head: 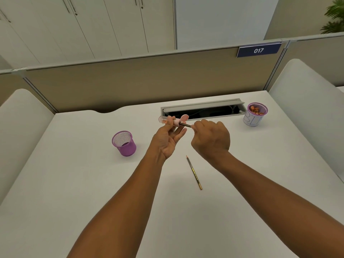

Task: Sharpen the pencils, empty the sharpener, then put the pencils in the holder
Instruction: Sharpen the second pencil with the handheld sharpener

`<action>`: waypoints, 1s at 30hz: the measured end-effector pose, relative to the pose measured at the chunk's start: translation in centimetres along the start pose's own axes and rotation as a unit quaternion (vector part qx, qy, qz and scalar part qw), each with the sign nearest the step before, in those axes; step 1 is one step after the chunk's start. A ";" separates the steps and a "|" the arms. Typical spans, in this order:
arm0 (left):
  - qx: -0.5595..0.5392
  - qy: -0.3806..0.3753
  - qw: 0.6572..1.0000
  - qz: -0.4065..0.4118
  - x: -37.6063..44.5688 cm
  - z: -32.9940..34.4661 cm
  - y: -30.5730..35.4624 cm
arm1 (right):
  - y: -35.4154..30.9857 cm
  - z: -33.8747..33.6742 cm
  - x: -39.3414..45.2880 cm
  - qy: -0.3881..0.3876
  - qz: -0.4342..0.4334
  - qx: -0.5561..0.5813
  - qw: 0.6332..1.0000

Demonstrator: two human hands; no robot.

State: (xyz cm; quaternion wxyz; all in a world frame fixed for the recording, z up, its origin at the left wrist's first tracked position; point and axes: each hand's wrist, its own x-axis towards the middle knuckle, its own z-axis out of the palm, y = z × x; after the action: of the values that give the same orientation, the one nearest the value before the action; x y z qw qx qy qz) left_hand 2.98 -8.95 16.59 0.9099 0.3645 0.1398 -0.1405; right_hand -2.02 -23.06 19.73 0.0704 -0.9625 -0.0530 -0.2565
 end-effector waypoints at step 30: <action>0.016 0.010 1.000 0.005 -1.4 -1.4 -0.5 | 0.7 -0.2 -1.9 -0.039 -0.050 0.061 0.996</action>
State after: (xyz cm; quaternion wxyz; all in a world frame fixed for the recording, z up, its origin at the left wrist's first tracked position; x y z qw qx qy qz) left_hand 1.32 -8.05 15.81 0.9032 0.3810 0.1445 -0.1350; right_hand -3.63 -23.88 18.90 0.1142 -0.9619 -0.1196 -0.2179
